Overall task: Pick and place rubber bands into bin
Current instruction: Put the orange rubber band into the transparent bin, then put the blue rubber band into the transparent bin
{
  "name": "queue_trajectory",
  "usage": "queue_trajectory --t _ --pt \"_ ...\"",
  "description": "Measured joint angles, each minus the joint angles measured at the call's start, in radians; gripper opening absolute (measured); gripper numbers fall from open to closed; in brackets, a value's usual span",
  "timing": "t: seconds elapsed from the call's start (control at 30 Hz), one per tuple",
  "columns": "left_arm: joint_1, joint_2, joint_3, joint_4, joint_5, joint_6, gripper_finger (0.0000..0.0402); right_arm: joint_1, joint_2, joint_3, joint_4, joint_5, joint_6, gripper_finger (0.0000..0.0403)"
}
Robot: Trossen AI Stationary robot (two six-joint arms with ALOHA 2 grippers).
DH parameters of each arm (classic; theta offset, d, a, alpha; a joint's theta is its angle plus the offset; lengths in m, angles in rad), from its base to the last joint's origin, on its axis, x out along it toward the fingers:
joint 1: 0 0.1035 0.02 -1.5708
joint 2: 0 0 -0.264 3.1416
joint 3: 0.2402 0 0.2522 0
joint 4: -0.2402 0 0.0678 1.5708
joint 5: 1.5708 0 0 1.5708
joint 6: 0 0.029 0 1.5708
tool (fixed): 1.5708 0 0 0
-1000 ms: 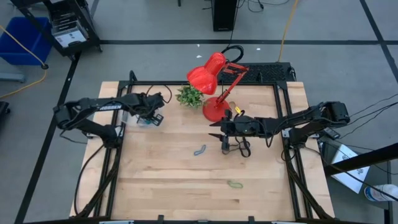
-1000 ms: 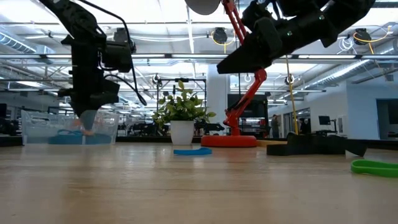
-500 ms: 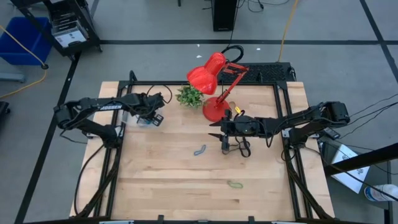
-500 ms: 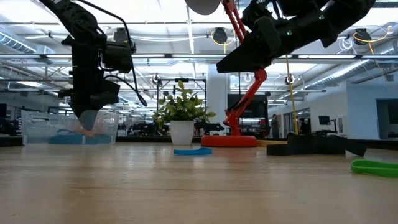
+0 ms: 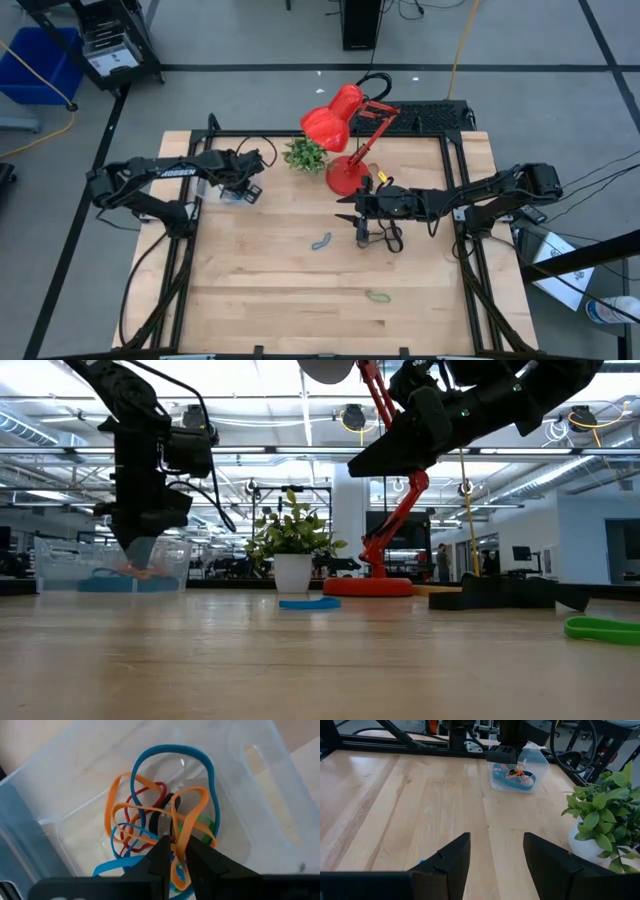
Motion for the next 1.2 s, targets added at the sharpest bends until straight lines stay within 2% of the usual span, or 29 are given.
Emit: queue_trajectory --t 0.23,0.53,0.7,0.83,0.93,1.1,1.2 --pt "0.0 -0.067 0.01 -0.003 0.0 0.015 0.0065 0.0 0.0 0.0 0.0 0.0 0.0 0.0174" --pt "-0.006 -0.232 0.082 0.039 0.0 0.08 0.0065 0.0 0.0 0.0 0.0 0.0 0.0 0.0177" --pt "-0.059 -0.299 0.082 0.116 0.022 0.166 0.0065 0.0 0.0 0.0 0.0 0.0 -0.003 0.0176" --pt "-0.121 -0.329 0.08 0.172 0.026 0.203 0.0065 0.0 0.0 0.0 0.0 0.0 -0.07 0.0178" --pt "-0.19 -0.352 0.052 0.309 0.095 0.27 0.0065 0.0 0.0 0.0 0.0 0.0 -0.091 0.0177" --pt "-0.296 -0.421 -0.052 0.594 0.36 0.415 0.0065 0.002 0.0 0.0 0.0 0.0 -0.092 0.0174" --pt "-0.342 -0.472 -0.129 0.719 0.42 0.444 0.0065 0.002 0.0 0.0 -0.001 -0.001 -0.092 0.0176"
